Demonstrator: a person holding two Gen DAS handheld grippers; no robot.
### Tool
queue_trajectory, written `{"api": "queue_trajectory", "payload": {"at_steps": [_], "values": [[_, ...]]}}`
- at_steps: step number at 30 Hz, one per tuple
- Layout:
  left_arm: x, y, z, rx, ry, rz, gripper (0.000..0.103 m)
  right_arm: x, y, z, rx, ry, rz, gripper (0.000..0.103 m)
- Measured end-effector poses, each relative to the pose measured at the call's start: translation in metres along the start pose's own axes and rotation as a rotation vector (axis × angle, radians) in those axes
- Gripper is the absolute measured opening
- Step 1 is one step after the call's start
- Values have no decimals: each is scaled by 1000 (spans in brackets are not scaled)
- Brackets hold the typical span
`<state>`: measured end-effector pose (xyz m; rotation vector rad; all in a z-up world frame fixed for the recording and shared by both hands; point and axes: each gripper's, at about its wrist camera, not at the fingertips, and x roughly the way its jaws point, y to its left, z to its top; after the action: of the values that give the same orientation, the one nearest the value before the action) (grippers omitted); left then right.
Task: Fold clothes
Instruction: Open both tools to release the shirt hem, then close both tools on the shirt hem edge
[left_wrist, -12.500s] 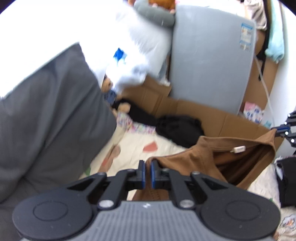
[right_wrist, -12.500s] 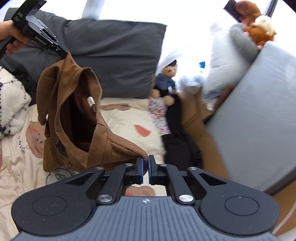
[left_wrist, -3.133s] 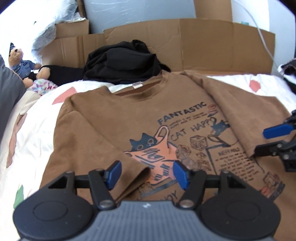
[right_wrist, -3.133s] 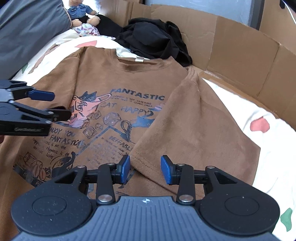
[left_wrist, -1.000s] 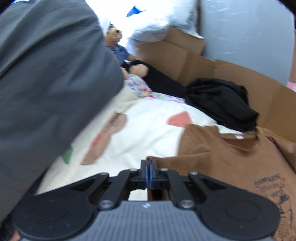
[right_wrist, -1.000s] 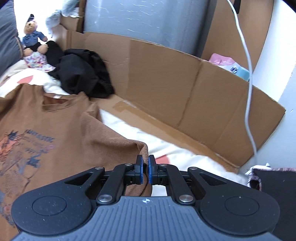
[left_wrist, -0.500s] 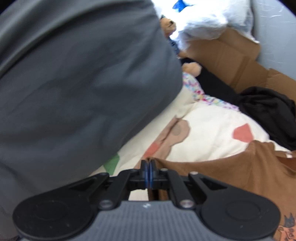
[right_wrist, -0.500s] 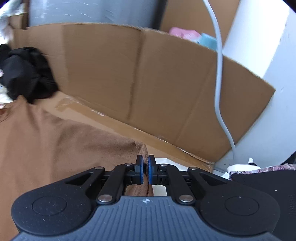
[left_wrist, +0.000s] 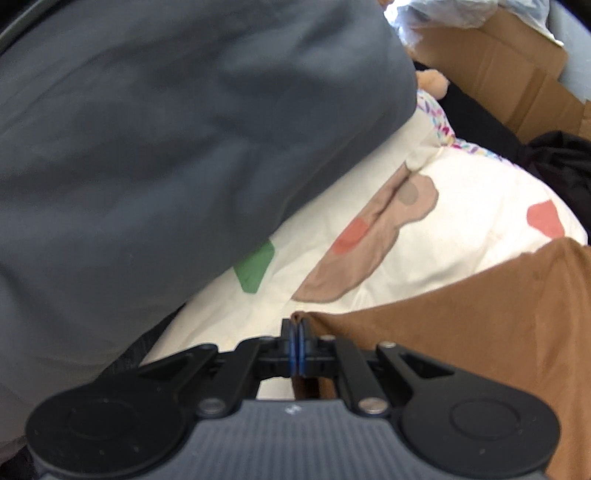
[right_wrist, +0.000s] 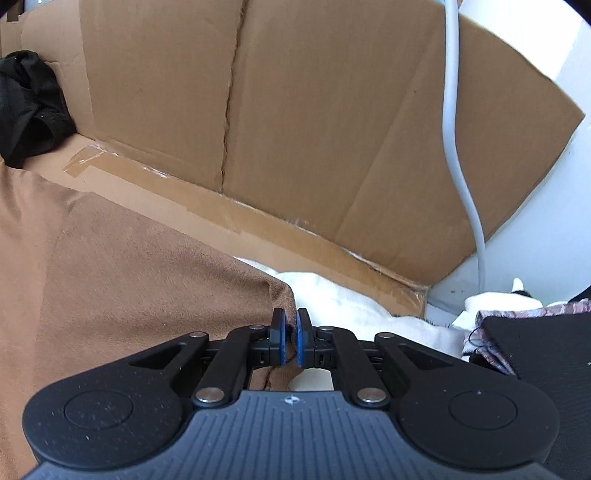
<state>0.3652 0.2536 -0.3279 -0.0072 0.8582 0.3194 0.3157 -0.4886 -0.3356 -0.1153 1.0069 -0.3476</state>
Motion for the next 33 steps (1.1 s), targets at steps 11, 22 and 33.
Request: {"api": "queue_trajectory", "payload": {"at_steps": [11,22,33], "values": [[-8,2,-10,-32,25,-36,29,-10,-9,0,87,-30,72,43],[-34,5,-37,-55,77,-110,40,-44,-17,-17,105,-23,144,43],[-57,6,-67,-52,102,-157,40,-60,-16,-65,109,64,299,33]]}}
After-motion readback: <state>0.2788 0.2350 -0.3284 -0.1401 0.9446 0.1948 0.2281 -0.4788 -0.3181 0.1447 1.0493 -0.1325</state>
